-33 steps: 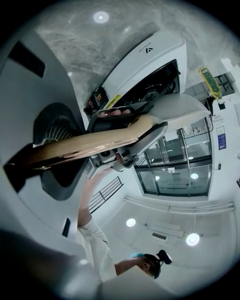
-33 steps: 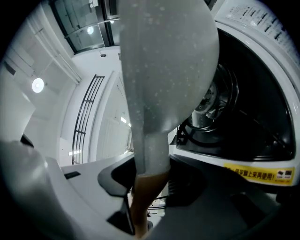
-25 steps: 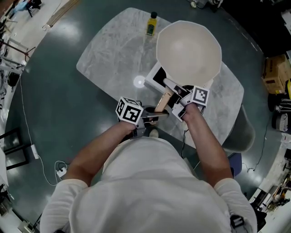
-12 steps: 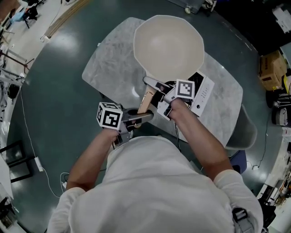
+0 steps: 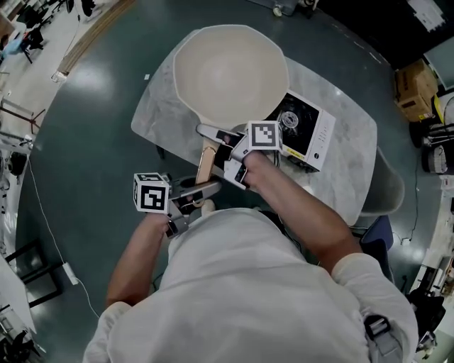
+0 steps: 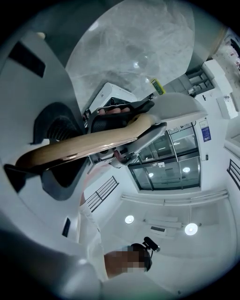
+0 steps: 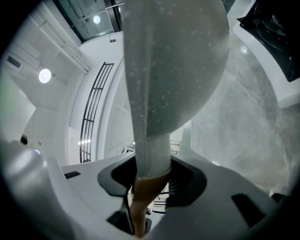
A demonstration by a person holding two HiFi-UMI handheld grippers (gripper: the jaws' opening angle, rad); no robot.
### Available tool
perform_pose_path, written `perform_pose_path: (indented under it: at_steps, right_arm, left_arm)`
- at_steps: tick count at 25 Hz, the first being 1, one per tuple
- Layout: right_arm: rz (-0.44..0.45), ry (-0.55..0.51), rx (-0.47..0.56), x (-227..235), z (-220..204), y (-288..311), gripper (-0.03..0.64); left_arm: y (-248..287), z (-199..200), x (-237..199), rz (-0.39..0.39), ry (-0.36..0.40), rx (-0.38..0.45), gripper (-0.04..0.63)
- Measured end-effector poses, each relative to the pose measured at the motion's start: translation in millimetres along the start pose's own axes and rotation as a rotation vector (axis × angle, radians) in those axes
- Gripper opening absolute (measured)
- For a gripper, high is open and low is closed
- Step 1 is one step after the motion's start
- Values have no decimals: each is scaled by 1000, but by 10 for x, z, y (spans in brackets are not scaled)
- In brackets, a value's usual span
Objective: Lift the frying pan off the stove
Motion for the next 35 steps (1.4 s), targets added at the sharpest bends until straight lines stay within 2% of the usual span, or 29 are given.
perform_pose_path:
  at_steps: [14, 35]
  right_arm:
    - [-13, 26, 18, -103, -9, -50, 172]
    - [-11, 12, 13, -149, -7, -53, 176]
  left_arm:
    - [-24, 78, 99, -29, -16, -28, 100]
    - [-9, 83, 168, -27, -38, -7, 101]
Point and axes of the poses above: the fingertips, and each gripper's own axes: y forward along the fingers, x to its right, z out of its top, the point moved 9 cm from there along -y, backward along the fingers, and after that the axes turned 9 degrees about -z, right-handed, at the moved point
